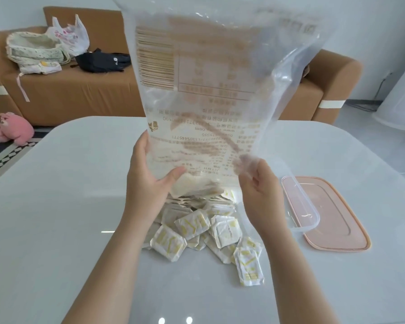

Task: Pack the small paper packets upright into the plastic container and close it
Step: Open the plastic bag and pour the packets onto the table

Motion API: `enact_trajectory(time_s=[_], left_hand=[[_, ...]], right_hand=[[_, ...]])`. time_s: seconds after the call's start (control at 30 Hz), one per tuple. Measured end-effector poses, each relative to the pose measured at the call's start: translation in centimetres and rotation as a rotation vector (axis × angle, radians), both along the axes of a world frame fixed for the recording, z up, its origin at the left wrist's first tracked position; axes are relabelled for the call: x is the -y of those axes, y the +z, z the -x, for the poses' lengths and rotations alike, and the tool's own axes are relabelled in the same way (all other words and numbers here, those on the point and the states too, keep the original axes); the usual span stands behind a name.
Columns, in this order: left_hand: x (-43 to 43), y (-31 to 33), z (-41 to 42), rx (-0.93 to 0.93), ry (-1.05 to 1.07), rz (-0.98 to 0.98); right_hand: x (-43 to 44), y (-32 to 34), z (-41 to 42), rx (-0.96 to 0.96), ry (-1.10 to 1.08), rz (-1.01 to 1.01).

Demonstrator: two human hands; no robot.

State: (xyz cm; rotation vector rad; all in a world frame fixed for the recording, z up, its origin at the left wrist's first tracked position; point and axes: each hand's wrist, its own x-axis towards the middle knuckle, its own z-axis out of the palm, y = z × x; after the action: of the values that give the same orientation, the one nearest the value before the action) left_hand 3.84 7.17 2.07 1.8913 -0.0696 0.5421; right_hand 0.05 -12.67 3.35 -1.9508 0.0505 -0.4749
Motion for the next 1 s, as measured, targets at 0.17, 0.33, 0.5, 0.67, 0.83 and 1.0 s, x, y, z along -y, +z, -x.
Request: enact_trajectory(time_s=[0.17,0.33,0.5,0.67,0.83,1.0], left_hand=[[0.6,-0.4,-0.5,-0.049,-0.036,0.066],[1.3,-1.4,-0.8,-0.239,-0.005,-0.004],[2.1,-1.8,-0.7,-0.302,-0.015,-0.122],[2.6,-2.1,-0.6,-0.329,-0.04,-0.185],[2.7,-2.1,-0.5,-0.343,-0.04,-0.207],[2.7,-2.6,-0.5,-0.393,-0.063,-0.338]], right_hand=[[0.4,0.7,0.4,0.051,-0.058,-0.21],[-0.4,1.8,1.2,0.203,-0.079,-0.454],[-0.5,4.2,2.3,0.55,-0.123,-0.753],[-0.3,6.2,3.5,0.771,-0.212,-0.765],[-0.2,6.7,3.9,0.761,-0.225,-0.723],[-0.6,4.9,3.3,0.521,-0.176,-0.647]])
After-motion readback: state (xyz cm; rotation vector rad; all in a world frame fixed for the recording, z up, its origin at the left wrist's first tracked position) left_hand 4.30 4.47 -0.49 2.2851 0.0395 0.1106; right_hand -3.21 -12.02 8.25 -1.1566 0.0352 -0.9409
